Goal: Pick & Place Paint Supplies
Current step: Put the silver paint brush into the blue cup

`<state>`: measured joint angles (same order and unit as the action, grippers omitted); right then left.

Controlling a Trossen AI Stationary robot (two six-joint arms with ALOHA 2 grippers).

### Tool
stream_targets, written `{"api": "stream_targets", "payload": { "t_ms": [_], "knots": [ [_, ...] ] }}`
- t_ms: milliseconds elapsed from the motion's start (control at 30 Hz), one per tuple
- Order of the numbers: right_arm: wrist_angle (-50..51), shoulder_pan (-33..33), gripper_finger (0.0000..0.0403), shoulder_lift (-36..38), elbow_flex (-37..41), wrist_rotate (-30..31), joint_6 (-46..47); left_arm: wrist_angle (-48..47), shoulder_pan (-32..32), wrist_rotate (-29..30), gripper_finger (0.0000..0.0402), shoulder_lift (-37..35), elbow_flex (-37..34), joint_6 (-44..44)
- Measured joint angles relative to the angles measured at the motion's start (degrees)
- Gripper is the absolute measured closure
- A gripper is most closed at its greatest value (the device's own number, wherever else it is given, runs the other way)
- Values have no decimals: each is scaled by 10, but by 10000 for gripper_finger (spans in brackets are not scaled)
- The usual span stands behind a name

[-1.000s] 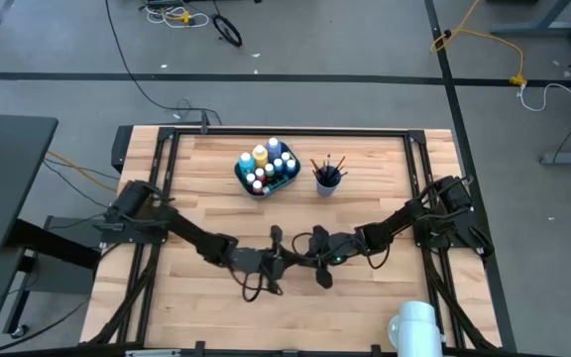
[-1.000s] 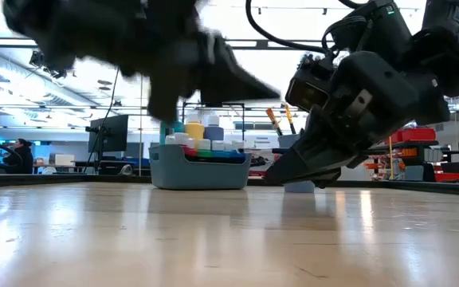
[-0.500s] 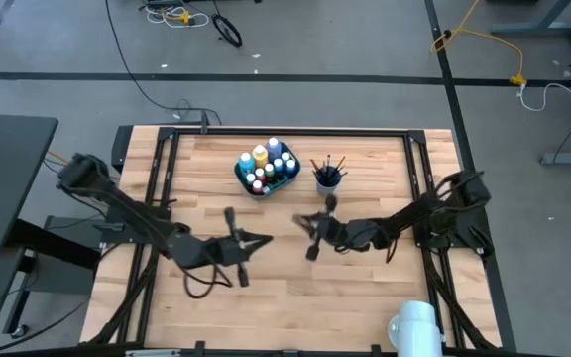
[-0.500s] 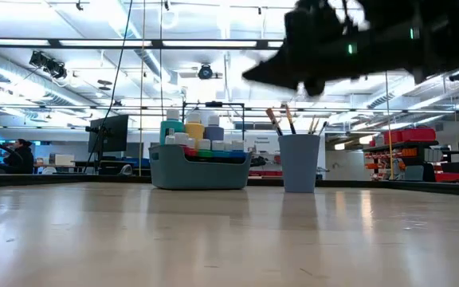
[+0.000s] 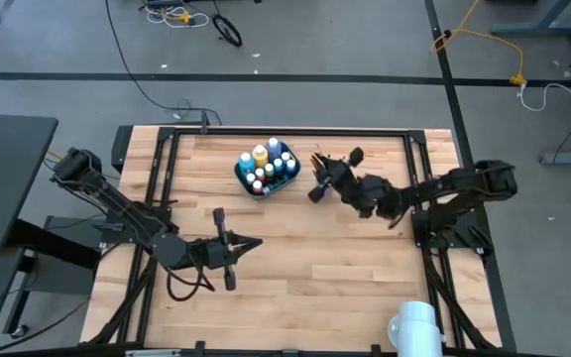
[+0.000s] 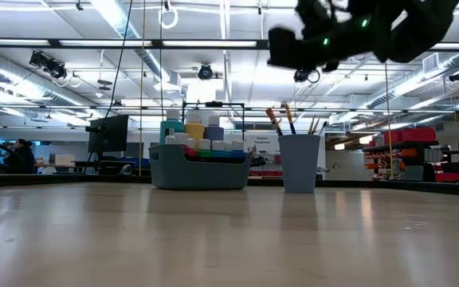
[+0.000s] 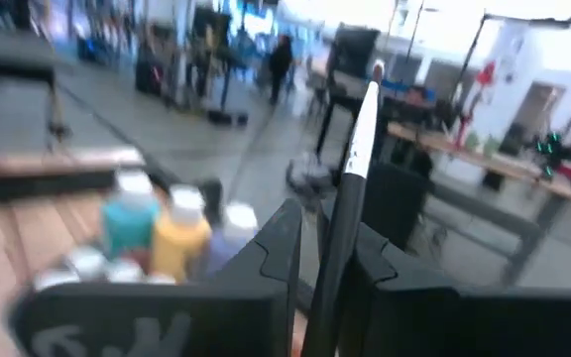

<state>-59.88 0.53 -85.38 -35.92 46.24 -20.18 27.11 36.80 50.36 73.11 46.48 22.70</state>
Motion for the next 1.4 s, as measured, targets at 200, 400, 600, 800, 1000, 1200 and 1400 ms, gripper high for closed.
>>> {"api": "stream_targets", "payload": {
  "t_ms": [200, 400, 600, 800, 1000, 1200, 1400],
  "knots": [
    [39, -58, 364, -37, 1, 17, 54, -7, 0, 0, 392, 0, 0, 0],
    [29, -87, 364, -77, 1, 8, 84, -7, 0, 8, 389, 0, 0, 0],
    [-25, -62, 364, -82, 1, -12, -24, -8, -10, 98, 385, 1, 0, -37],
    [-136, -3, 364, -81, 0, -183, -82, -7, -57, 113, 384, 1, 0, -18],
    [-129, 52, 364, -82, 0, -261, -134, -8, -137, 47, 368, 1, 0, -30],
    [-124, 71, 364, -82, 0, -252, -164, -47, -232, -217, 304, 1, 0, -142],
    [-126, 71, 364, -82, 0, -290, -150, -40, -292, -340, 245, 16, -1, -160]
  ]
}}
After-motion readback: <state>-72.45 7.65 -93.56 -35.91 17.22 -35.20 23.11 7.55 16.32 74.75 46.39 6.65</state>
